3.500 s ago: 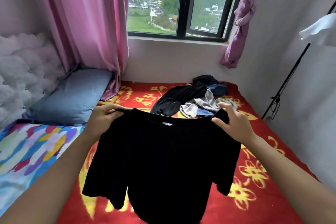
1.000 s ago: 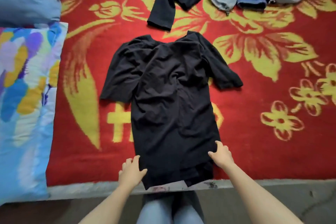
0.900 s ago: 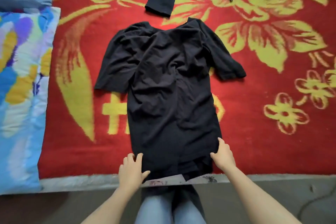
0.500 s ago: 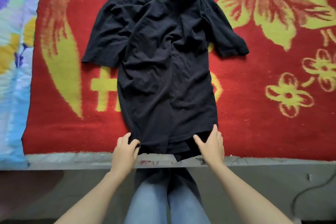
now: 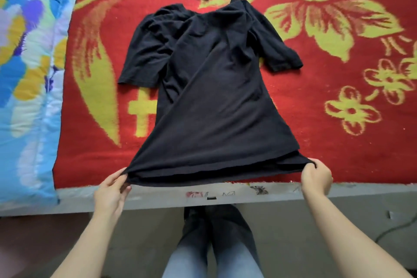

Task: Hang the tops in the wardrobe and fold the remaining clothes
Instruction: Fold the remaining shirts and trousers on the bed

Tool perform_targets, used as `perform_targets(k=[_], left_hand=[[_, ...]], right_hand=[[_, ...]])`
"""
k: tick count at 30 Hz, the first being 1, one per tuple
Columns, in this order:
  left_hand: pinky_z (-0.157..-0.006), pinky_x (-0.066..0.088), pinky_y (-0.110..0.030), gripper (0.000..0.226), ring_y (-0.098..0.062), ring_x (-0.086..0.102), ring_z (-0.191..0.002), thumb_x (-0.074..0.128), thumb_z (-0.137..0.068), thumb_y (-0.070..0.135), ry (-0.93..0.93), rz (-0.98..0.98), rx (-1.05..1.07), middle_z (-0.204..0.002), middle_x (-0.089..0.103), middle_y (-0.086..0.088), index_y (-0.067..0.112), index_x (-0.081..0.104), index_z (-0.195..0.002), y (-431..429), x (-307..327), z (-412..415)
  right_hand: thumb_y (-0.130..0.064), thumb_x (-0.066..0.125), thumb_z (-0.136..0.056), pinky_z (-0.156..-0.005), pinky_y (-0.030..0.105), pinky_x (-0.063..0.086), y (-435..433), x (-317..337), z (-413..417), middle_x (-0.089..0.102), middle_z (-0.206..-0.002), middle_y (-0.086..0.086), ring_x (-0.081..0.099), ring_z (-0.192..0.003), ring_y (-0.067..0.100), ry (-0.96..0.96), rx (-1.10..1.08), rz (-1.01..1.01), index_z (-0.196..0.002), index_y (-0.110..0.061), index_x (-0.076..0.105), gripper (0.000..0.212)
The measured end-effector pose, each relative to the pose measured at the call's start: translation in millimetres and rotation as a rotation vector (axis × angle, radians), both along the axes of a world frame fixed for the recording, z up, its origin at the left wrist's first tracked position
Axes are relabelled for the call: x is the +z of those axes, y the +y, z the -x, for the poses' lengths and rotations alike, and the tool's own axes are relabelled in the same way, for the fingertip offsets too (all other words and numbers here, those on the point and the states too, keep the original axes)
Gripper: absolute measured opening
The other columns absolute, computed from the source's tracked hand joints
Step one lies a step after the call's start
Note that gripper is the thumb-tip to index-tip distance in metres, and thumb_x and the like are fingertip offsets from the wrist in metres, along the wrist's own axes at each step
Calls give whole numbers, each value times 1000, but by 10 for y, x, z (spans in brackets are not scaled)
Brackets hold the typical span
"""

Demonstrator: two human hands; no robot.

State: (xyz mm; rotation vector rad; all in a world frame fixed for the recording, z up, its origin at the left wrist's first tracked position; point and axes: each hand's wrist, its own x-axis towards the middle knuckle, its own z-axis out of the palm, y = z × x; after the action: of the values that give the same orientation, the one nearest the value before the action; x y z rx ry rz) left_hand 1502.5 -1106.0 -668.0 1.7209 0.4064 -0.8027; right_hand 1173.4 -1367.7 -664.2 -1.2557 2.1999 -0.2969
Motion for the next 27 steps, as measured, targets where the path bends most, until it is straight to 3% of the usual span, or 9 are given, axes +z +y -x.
perform_targets(k=[6, 9, 11, 13, 14, 16, 18, 24, 27], left_hand=[[-47, 50, -13, 31, -3, 61, -43, 33, -97, -6, 230, 0, 137, -51, 65, 6, 15, 51, -85, 413, -106, 173], [-53, 50, -14, 33, -6, 65, -51, 31, -99, -3, 343, -52, 158, -56, 66, 7, 20, 52, -88, 445, -282, 281], [-73, 48, -25, 34, -17, 64, -74, 30, -98, -2, 364, -85, 115, -76, 65, 1, 23, 53, -94, 367, -356, 285], [-79, 37, -32, 33, -18, 55, -77, 33, -96, 0, 354, -115, 68, -85, 57, -1, 26, 54, -95, 272, -443, 242], [-80, 34, -32, 26, -16, 52, -75, 36, -96, 6, 361, -112, 46, -85, 55, 0, 26, 53, -93, 238, -476, 240], [-82, 35, -35, 11, -15, 51, -78, 44, -96, 26, 347, -145, 16, -89, 55, 0, 23, 54, -93, 168, -515, 244], [-81, 41, -38, 24, -19, 53, -87, 56, -92, 37, 239, -229, -46, -98, 57, -3, 16, 54, -105, 162, -590, 276], [-60, 45, -27, 9, -22, 52, -78, 58, -92, 11, 63, -316, -111, -84, 56, -7, 4, 56, -86, 172, -547, 287], [-62, 45, -26, 8, -13, 53, -71, 55, -93, 8, 44, -251, -122, -87, 58, -6, 5, 59, -87, 253, -473, 283]], right_hand=[[-8, 42, -81, -43, 21, 41, 397, -170, 265, 58, -90, 10, 54, -55, 18, -316, -417, -87, -104, -10, 65, 33], [-1, 39, -93, -46, 26, 36, 550, -294, 203, 55, -81, 13, 55, -41, 21, -338, -439, -259, -109, -16, 53, 27], [-6, 43, -95, -60, 31, 48, 582, -359, 124, 58, -94, 17, 65, -69, 29, -200, -246, -291, -128, -11, 47, 33], [-12, 53, -92, -92, 39, 42, 595, -422, 57, 45, -131, 22, 49, -116, 36, 86, 114, -310, -144, -12, 31, 56], [-15, 56, -90, -96, 42, 38, 613, -428, 0, 36, -138, 21, 41, -123, 37, 189, 294, -318, -147, -16, 24, 65], [-22, 62, -87, -96, 44, 37, 632, -461, -101, 30, -140, 19, 37, -124, 36, 289, 529, -300, -149, -20, 16, 76], [-26, 65, -86, -95, 44, 37, 616, -520, -126, 34, -137, 18, 38, -122, 36, 356, 550, -266, -148, -18, 16, 79], [-28, 66, -82, -94, 44, 34, 567, -507, -58, 44, -130, 20, 38, -120, 36, 439, 513, -110, -134, -8, 42, 61], [-32, 72, -79, -95, 47, 34, 698, -535, -94, 45, -130, 21, 39, -119, 37, 422, 584, -46, -136, -3, 40, 72]])
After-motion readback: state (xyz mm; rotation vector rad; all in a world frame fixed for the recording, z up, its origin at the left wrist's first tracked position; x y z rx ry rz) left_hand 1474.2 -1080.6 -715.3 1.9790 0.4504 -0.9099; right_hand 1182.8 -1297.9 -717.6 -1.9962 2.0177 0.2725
